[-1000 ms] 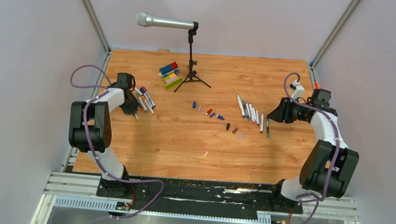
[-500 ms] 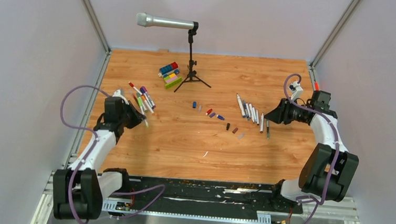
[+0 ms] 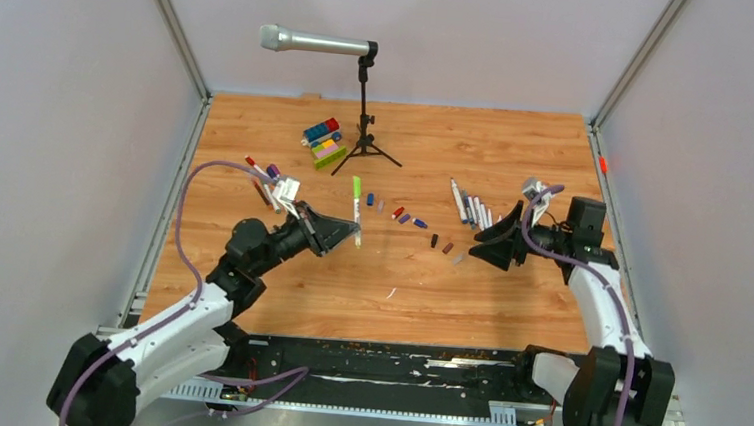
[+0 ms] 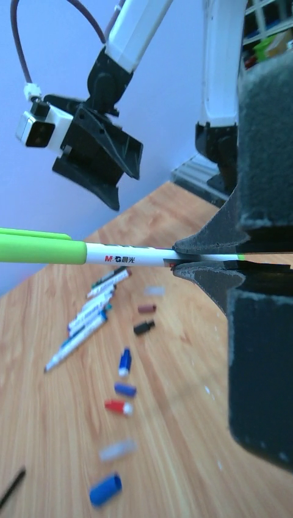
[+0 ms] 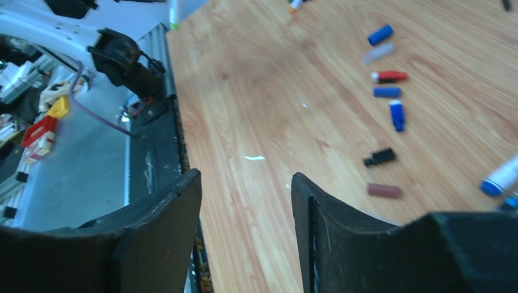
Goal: Open the pen caps
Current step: Pick up the pen from the center of the board, then open the pen cap from the pen.
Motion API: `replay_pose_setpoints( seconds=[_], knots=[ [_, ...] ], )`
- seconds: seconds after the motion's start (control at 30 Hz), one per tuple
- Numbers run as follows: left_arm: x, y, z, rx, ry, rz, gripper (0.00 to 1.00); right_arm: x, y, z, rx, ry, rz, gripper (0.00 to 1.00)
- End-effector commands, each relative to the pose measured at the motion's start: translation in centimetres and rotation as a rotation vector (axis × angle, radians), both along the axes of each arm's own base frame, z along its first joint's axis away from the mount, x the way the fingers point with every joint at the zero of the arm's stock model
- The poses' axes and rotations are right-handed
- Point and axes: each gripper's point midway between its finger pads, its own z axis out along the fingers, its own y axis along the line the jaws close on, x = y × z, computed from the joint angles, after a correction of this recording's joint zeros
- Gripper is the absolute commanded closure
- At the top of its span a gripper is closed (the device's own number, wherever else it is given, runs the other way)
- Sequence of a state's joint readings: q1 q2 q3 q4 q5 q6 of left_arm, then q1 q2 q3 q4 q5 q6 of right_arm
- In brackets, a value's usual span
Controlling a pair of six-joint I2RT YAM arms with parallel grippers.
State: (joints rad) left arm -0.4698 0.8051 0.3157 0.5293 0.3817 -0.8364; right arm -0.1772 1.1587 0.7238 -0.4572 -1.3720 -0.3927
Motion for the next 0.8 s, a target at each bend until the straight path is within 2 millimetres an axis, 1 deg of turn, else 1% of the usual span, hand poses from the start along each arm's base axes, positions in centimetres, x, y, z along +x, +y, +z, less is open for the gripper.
replay_pose_setpoints(
  seconds=[0.0,0.07,0.17,0.27,0.33,0.4,0.47,0.5,0.63,0.67,0.77],
  knots=[
    [-0.5,-3.7,5.7,-0.102,-0.169,-0.033,1.0,-2.2,2.4,3.3,0.078,-0.146,0.13,0.43],
    [-0.9,-6.0,6.2,-0.1,-0.191,-0.063,1.0,-2.1,2.9,3.5,0.091,-0.106,0.123,0.42],
    [-1.2,-9.2,6.9,-0.106,-0.207,-0.091,1.0,-1.4,3.4,3.7,0.095,-0.04,0.095,0.41],
    [-1.2,-11.8,6.8,-0.109,-0.213,-0.097,1.0,-1.1,3.8,3.8,0.114,0.038,0.071,0.37],
    [-1.0,-13.2,6.3,-0.101,-0.201,-0.099,1.0,-1.0,3.9,4.0,0.128,0.087,0.044,0.34],
    [-0.9,-14.3,5.8,-0.101,-0.184,-0.1,1.0,-1.0,4.0,4.5,0.15,0.095,0.045,0.33],
    [-1.3,-15.4,5.3,-0.101,-0.168,-0.12,1.0,-0.9,4.2,4.7,0.164,0.12,0.028,0.33],
    [-1.1,-15.7,5.0,-0.1,-0.157,-0.105,1.0,-0.9,4.3,4.6,0.167,0.131,0.019,0.33],
    [-1.4,-16.6,4.5,-0.11,-0.138,-0.105,1.0,-0.9,4.6,4.7,0.183,0.171,0.015,0.33],
    [-1.4,-16.9,4.3,-0.109,-0.135,-0.108,1.0,-1.3,5.1,4.7,0.184,0.178,0.039,0.33],
    [-1.7,-17.6,4.2,-0.109,-0.132,-0.122,1.0,-1.8,5.9,4.6,0.184,0.192,0.066,0.34]
  ],
)
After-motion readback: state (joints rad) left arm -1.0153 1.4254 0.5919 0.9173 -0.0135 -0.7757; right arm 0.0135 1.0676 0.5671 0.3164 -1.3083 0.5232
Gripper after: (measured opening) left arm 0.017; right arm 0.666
